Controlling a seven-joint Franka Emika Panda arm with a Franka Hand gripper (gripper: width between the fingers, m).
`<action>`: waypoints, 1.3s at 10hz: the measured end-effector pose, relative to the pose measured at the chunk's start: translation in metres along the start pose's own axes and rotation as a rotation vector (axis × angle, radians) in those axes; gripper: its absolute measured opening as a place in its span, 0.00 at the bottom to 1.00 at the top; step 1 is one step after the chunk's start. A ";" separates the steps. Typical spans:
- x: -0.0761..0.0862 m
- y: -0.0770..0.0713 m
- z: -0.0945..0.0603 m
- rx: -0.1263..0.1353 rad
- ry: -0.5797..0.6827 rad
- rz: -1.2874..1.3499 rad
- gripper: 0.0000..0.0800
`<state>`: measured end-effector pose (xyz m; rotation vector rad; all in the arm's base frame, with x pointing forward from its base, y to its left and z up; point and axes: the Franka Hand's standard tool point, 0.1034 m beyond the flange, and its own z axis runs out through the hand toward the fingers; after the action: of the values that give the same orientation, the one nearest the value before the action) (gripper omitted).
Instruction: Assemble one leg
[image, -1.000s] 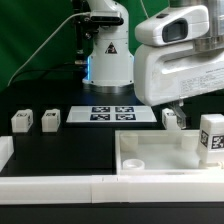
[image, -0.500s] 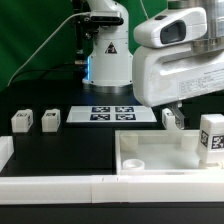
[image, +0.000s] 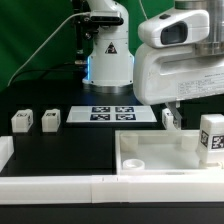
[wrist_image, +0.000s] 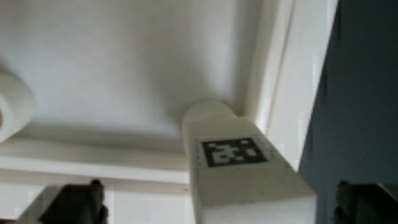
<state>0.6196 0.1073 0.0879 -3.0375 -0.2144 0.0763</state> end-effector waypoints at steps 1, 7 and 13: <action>0.000 -0.001 0.001 0.001 -0.001 0.001 0.81; 0.003 0.008 0.003 0.005 0.034 -0.175 0.36; 0.003 0.005 0.003 0.017 0.035 0.026 0.36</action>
Offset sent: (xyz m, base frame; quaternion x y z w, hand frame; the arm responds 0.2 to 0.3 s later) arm 0.0095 0.0047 0.0029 -0.0021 0.0057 -0.0153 0.9999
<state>0.6233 0.1030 0.0842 -3.0226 -0.1713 0.0264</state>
